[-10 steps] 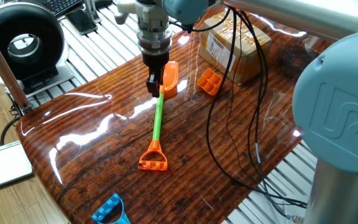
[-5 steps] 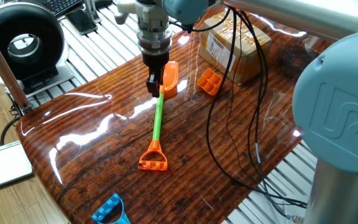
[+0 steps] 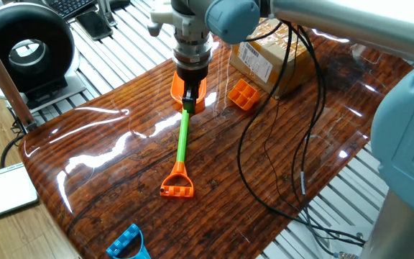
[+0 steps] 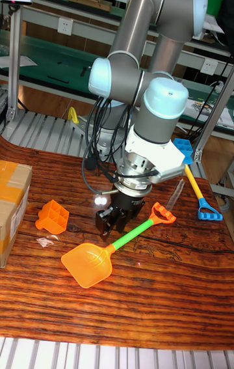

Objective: Use a shovel to scoop up an object

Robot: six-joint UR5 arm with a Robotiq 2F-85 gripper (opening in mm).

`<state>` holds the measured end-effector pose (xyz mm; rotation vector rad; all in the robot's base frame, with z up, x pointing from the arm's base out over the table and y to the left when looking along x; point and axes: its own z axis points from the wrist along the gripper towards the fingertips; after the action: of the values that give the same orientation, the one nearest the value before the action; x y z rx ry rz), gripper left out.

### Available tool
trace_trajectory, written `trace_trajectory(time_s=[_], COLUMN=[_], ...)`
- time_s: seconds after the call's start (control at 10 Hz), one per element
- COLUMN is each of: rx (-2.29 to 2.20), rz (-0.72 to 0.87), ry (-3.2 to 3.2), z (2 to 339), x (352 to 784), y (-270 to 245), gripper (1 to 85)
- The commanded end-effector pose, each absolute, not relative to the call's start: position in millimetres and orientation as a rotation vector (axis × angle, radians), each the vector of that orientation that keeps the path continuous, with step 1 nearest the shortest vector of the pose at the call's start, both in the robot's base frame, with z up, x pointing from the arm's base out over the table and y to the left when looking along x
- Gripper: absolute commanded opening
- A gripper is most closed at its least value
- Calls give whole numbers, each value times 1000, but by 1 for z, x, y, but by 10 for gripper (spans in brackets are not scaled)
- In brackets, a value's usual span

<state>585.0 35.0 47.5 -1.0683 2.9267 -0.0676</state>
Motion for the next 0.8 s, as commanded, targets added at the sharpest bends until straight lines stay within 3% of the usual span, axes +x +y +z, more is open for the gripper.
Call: trace_trajectory(time_s=[0.0,0.7], rx=[-1046,-978], rz=[-2,17], ry=[2919,2921], z=[47,29], x=[579,564], y=[45,53], gripper=[517,530])
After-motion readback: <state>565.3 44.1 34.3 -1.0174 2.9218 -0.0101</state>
